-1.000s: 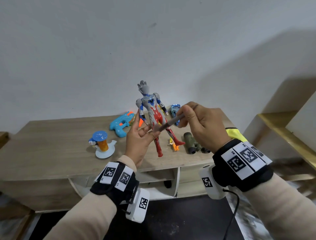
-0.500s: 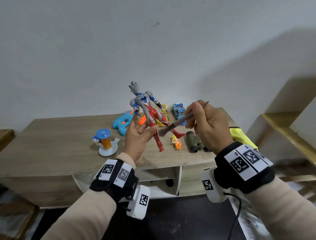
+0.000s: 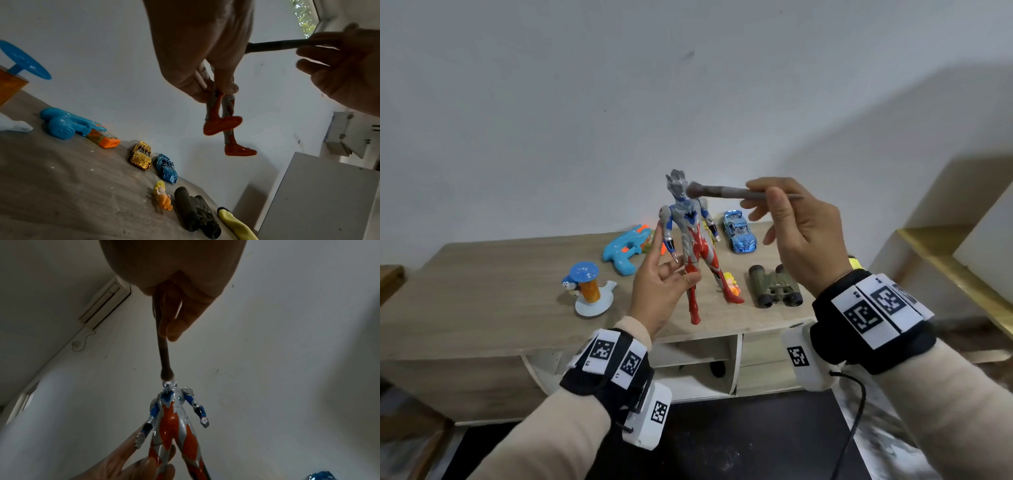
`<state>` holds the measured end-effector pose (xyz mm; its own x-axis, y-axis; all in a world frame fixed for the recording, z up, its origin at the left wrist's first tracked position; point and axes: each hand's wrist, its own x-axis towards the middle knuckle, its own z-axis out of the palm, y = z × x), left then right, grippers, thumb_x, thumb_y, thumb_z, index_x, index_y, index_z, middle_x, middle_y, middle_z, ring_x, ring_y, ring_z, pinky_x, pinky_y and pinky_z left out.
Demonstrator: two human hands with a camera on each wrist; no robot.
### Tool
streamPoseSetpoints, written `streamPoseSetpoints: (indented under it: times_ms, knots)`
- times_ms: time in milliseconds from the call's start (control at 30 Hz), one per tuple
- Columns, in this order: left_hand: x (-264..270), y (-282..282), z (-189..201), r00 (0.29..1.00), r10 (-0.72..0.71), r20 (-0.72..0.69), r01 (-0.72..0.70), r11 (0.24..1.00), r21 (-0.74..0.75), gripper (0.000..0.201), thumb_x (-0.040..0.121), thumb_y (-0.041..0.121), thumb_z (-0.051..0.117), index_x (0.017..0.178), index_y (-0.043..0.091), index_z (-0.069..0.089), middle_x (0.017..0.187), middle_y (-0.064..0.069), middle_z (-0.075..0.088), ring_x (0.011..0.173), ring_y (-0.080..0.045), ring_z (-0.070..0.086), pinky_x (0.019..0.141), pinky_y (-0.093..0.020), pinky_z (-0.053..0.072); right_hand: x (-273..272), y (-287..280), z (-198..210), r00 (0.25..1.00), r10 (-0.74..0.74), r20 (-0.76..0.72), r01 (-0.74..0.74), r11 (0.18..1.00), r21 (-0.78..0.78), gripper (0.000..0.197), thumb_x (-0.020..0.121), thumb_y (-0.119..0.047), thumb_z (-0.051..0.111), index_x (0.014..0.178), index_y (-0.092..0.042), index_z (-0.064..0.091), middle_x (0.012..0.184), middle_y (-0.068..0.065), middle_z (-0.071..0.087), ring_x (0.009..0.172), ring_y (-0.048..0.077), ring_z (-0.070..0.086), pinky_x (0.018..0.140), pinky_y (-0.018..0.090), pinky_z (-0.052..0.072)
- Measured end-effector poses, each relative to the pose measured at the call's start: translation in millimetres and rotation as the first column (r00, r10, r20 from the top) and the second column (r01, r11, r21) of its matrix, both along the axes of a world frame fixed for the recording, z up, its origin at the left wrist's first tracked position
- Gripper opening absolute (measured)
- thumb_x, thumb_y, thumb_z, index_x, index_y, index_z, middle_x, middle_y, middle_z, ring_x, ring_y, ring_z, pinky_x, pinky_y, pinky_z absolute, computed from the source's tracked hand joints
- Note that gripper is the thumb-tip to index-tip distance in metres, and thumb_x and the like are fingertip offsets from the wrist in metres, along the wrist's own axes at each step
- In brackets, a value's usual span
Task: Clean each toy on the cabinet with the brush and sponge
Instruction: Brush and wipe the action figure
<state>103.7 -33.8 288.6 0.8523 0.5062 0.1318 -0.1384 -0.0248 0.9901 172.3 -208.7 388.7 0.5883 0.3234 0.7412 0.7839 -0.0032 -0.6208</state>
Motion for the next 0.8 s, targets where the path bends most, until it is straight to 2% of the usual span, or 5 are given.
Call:
streamPoseSetpoints:
  times_ms: [167,333,433,600,800]
  knots:
    - [0.3,-5.1,-1.9,0.999,-0.029,-0.023,0.029,0.999,0.022,0.1,0.077,-0.006,0.07,0.147,0.041,0.018,0.111,0.003,0.069,0.1,0.003,0.065,0.086,-0.02,0.053,0.8,-3.5,5.6,0.997,-0.067,0.043,0.069,0.996,-0.053,0.032,0.096,-0.021,0.039,0.075,-0.009,0.06,0.05,-0.005,0.055,0.046,0.006,0.054,0.047,0.014,0.041]
    - [2.4,-8.3,-3.8,0.999,-0.04,-0.036,0.043,0.996,0.079,0.099,0.076,-0.002,0.073,0.147,0.041,0.019,0.105,0.004,0.073,0.107,-0.004,0.064,0.089,-0.025,0.053,-1.2,1.6,9.3,0.992,0.0,0.129,0.008,0.998,-0.063,0.03,0.096,-0.025,0.039,0.094,-0.009,0.065,0.07,-0.001,0.067,0.059,0.0,0.061,0.053,0.013,0.046]
    - [4.4,-11.0,-2.5,0.999,-0.045,-0.027,0.047,0.994,0.101,0.099,0.077,-0.003,0.072,0.146,0.042,0.018,0.092,0.012,0.074,0.101,-0.002,0.066,0.088,-0.022,0.052,-2.5,2.1,7.9,0.993,0.01,0.12,0.019,0.973,-0.232,0.033,0.096,-0.025,0.04,0.079,-0.009,0.064,0.065,0.0,0.067,0.056,0.009,0.063,0.053,0.022,0.048]
    - [4.2,-12.8,-1.1,0.998,-0.062,-0.021,0.064,0.994,0.087,0.1,0.078,-0.006,0.07,0.144,0.047,0.019,0.106,0.003,0.073,0.104,-0.005,0.066,0.092,-0.029,0.053,7.4,-0.2,9.3,0.989,-0.072,0.128,0.065,0.996,0.063,0.03,0.095,-0.023,0.037,0.092,-0.008,0.063,0.068,0.0,0.064,0.057,0.0,0.059,0.05,0.012,0.044]
    - [9.0,-13.2,-4.2,0.998,-0.065,-0.005,0.065,0.996,0.062,0.096,0.08,-0.007,0.068,0.147,0.041,0.018,0.111,0.007,0.07,0.107,-0.003,0.064,0.085,-0.016,0.051,16.6,-9.9,6.6,0.974,-0.196,0.111,0.196,0.981,0.012,0.037,0.094,-0.028,0.033,0.077,-0.009,0.06,0.054,0.004,0.059,0.052,0.016,0.056,0.049,0.031,0.045]
